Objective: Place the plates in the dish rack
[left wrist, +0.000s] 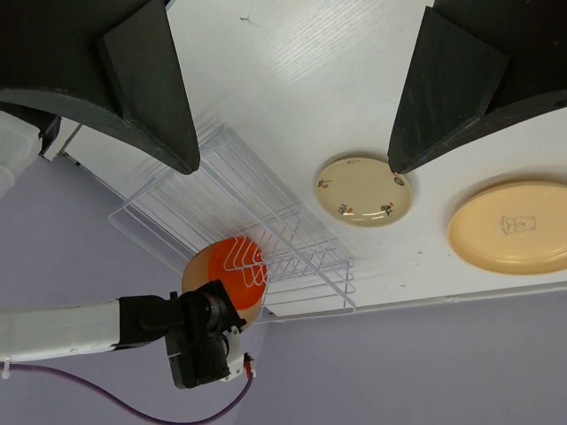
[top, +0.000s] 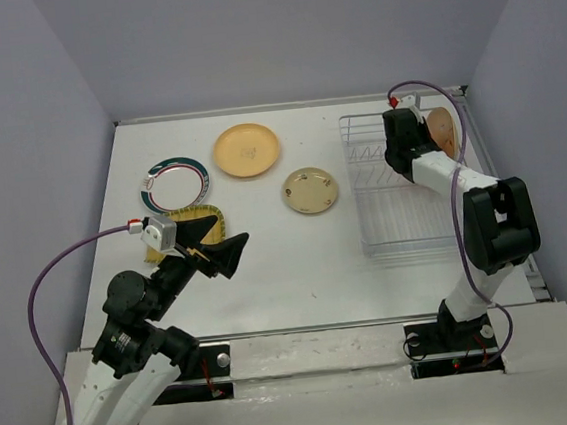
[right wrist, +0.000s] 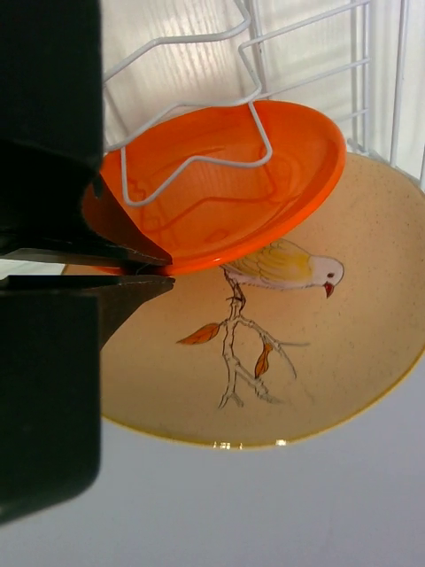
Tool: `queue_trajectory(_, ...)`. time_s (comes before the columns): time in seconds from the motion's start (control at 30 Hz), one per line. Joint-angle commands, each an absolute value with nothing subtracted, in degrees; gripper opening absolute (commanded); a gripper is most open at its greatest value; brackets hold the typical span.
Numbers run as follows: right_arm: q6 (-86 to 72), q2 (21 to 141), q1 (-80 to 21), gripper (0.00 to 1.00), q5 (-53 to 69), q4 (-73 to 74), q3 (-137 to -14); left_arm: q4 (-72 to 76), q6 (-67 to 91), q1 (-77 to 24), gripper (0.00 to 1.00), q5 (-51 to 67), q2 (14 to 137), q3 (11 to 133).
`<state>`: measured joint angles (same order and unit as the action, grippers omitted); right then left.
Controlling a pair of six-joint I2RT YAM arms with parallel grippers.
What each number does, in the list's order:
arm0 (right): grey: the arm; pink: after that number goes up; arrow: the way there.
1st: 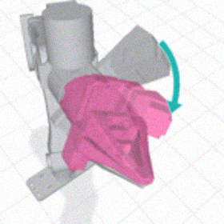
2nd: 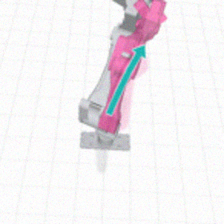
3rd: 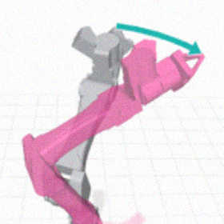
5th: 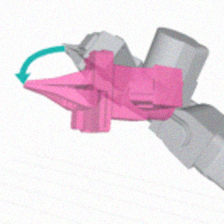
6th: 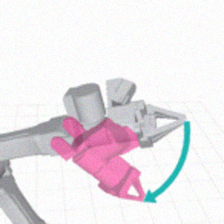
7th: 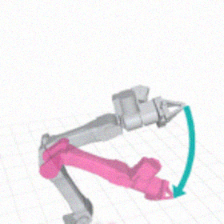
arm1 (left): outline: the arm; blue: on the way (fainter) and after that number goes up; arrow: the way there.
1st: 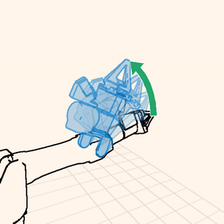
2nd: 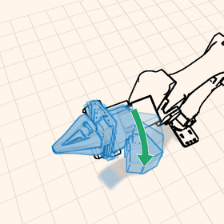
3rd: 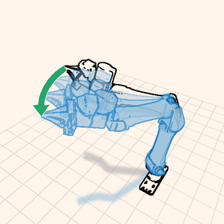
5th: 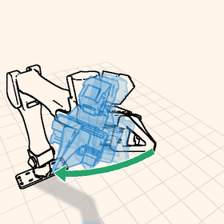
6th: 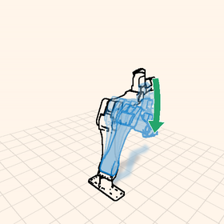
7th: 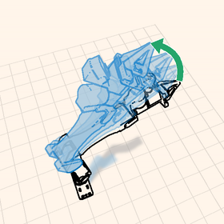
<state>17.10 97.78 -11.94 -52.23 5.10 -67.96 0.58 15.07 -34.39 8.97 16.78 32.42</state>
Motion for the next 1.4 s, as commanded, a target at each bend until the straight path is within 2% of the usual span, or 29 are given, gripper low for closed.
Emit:
queue_trajectory(0.0,13.98,98.52,-11.34,0.14,-54.48,1.93,-68.99,3.52,14.85,-34.28,0.99,9.49,17.66,34.54)
queue_trajectory(0.07,13.89,98.00,-11.34,0.23,-55.28,1.93,-69.61,3.60,15.12,-34.37,0.99,9.49,17.75,34.45)
queue_trajectory(0.1,13.80,97.04,-11.34,0.37,-55.37,1.93,-69.78,3.69,15.29,-34.37,0.99,9.41,17.93,34.45)
queue_trajectory(0.23,10.38,93.36,-11.34,0.68,-53.54,6.91,-71.98,3.87,15.82,-34.37,0.99,8.79,18.28,34.37)
queue_trajectory(0.3,6.60,90.63,-11.34,0.73,-51.00,11.13,-73.73,3.87,16.00,-34.28,0.99,8.61,18.81,34.45)
queue_trajectory(0.47,3.16,84.92,-15.98,0.74,-45.36,14.50,-75.76,3.43,15.56,-33.84,0.99,7.48,20.12,34.45)
queue_trajectory(0.63,-0.43,83.93,-29.16,0.75,-42.11,14.59,-77.87,2.81,15.12,-32.61,0.99,4.93,21.27,34.80)
queue_trajectory(0.73,-10.70,86.30,-31.63,0.75,-27.75,13.98,-79.27,2.73,15.47,-30.95,0.99,3.17,21.62,34.80)
queue_trajectory(0.93,-20.81,96.94,-35.24,0.75,-23.65,11.17,-88.31,2.37,16.17,-29.18,0.99,1.85,22.85,34.72)
queue_trajectory(1.17,-29.87,116.16,-37.44,0.75,-21.18,9.93,-101.15,1.76,15.73,-28.92,0.99,0.70,23.73,34.98)
queue_trajectory(1.37,-35.33,126.81,-37.44,0.68,-23.99,9.93,-110.29,1.93,15.65,-29.00,0.99,1.76,24.08,34.98)
